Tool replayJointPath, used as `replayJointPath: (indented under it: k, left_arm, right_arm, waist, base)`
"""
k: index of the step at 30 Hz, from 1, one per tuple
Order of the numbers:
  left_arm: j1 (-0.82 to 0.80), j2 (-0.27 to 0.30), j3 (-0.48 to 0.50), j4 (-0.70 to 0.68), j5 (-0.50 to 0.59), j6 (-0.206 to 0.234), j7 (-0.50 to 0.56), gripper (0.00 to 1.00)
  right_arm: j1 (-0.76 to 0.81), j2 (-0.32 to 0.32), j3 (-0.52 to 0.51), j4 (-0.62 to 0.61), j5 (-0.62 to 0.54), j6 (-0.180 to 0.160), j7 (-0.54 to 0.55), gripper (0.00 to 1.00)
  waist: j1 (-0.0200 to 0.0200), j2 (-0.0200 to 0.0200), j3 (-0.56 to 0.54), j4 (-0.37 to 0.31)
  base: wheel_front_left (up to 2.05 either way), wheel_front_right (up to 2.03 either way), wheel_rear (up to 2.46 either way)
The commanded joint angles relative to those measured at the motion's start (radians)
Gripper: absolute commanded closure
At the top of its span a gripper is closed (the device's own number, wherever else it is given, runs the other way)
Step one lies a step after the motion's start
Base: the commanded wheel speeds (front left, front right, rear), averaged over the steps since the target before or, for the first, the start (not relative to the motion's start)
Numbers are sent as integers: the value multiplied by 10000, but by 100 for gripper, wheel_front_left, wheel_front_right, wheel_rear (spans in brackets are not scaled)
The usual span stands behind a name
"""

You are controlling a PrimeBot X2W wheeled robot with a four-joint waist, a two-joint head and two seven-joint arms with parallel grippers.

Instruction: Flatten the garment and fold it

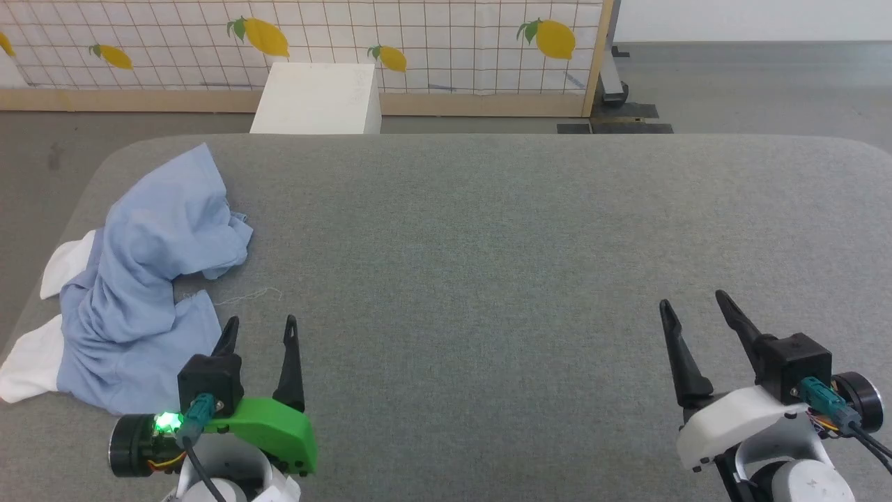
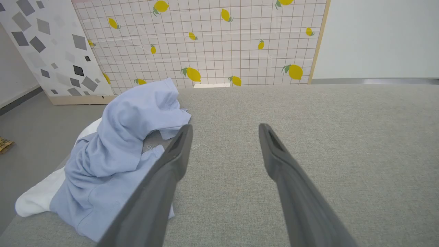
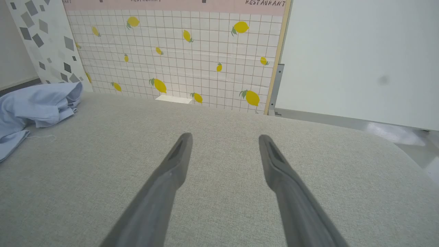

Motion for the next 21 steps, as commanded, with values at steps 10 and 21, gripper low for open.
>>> replayJointPath:
  k: [10, 21]
  left_arm:
    - [-59, -5, -124, 250, -194, 57, -296, 0]
    - [-114, 7, -145, 395, -312, 99, -520, 0]
  right_arm:
    - [161, 2, -158, 130, 281, -2, -295, 0]
    - [215, 3, -213, 229, 424, -3, -519, 0]
  waist:
    - [0, 0, 4, 12]
    - [0, 0, 14, 377]
  base:
    - [0, 0, 0]
    - [0, 0, 0]
